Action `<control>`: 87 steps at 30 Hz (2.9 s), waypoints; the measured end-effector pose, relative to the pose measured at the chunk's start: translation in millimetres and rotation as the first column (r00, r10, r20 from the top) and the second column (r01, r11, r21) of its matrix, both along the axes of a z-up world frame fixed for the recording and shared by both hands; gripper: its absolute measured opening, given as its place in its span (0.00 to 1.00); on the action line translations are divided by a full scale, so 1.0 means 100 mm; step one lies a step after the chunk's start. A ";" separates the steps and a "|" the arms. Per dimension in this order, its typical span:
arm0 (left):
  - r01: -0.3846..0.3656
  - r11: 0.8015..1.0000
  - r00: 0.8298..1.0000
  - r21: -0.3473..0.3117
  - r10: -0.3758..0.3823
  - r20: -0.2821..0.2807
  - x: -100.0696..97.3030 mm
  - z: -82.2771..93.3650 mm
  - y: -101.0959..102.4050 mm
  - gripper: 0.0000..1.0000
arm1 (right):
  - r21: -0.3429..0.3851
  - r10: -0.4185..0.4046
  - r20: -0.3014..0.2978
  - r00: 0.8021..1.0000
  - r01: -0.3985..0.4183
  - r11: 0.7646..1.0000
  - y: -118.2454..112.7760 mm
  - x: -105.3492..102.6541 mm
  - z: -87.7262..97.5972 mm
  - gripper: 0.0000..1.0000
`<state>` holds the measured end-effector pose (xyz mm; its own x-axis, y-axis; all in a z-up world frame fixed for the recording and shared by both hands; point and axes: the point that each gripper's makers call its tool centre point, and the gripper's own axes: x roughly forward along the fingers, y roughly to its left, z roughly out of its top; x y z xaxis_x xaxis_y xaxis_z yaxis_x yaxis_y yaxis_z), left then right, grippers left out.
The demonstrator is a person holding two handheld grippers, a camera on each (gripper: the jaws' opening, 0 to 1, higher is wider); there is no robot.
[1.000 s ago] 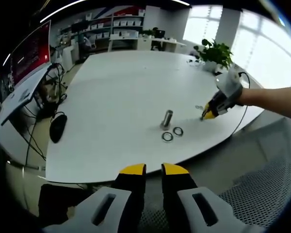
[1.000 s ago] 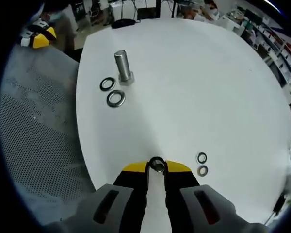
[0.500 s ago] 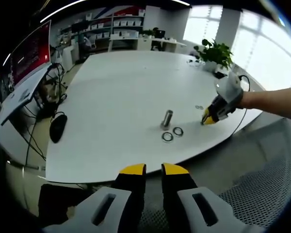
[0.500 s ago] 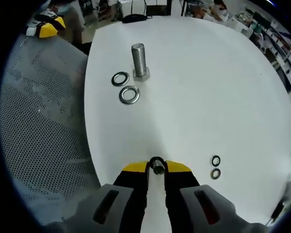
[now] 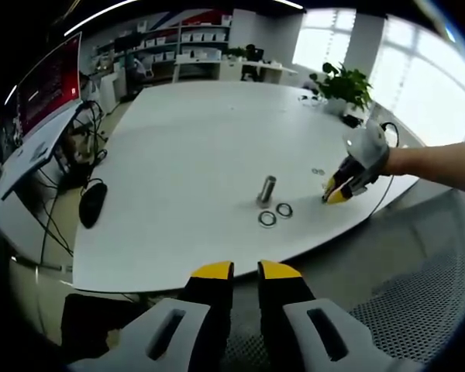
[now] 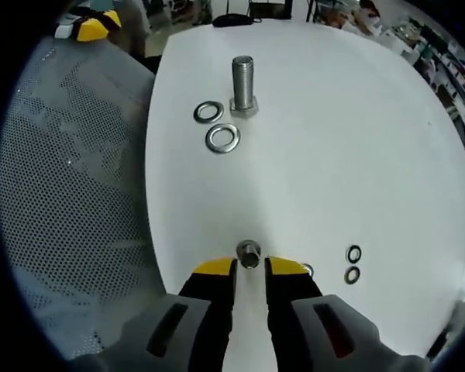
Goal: Place the washer onto the threaded stud by aligning its center hole with the stud, sliding it down to the base, and recovering from edge contact or off-axis alignment until the washer reaches the visible bottom stop.
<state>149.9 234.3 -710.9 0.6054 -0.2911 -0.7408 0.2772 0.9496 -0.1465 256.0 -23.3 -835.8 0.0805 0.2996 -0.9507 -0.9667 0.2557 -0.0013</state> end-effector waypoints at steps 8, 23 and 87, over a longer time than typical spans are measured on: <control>0.002 1.000 1.000 0.000 -0.002 0.001 0.00 0.00 0.00 0.10 | 0.014 -0.084 0.001 0.997 0.084 0.996 -0.21 0.12 0.07 0.18; 0.003 1.000 1.000 0.002 -0.003 -0.001 0.00 0.00 0.00 0.10 | -0.018 -0.130 0.026 0.991 0.130 0.991 -0.33 0.34 0.02 0.17; -0.002 1.000 1.000 -0.005 0.002 0.004 0.01 0.01 0.00 0.09 | 0.042 -0.109 -0.075 0.991 0.112 0.993 -0.11 -0.01 0.52 0.14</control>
<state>150.5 233.9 -710.2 0.6091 -0.2937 -0.7367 0.2764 0.9493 -0.1499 254.7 -34.8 -783.8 0.0473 0.3366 -0.9405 -0.9296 0.3594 0.0819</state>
